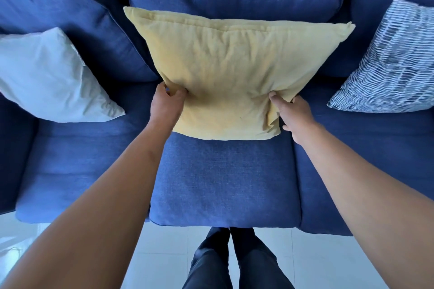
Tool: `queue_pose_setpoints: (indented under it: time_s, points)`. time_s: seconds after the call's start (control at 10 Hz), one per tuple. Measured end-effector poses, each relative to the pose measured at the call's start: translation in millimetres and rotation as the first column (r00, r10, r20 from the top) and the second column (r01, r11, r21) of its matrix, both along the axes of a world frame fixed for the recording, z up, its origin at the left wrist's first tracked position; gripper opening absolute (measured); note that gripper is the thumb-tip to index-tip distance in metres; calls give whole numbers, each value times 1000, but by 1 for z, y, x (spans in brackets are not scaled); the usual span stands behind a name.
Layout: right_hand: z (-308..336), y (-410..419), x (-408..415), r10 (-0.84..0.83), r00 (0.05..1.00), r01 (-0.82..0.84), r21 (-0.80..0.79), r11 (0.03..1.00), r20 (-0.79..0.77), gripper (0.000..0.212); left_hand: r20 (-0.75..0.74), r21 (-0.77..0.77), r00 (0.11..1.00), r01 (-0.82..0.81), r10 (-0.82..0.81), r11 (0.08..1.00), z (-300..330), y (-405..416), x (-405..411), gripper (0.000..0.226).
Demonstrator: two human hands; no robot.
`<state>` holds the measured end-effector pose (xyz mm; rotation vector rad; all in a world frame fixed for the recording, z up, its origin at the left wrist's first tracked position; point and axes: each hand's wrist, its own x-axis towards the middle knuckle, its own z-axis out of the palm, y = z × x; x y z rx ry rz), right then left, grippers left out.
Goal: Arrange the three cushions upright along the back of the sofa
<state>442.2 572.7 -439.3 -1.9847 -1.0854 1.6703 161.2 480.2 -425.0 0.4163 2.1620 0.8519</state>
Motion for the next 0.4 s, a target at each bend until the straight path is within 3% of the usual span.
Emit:
queue_pose_setpoints:
  time_s: [0.2,0.3,0.4]
  points:
    - [19,-22,11,27,1000,-28,166,986,9,47,-62,-81,990,119,-125,990,11,-48,20,72]
    - [32,-38,15,49,998,-41,188,981,-37,52,-55,-50,989,137,-140,989,18,-72,32,64]
    - [55,-70,26,5,992,14,151,988,-126,73,-44,-59,990,131,-134,990,37,-115,54,67]
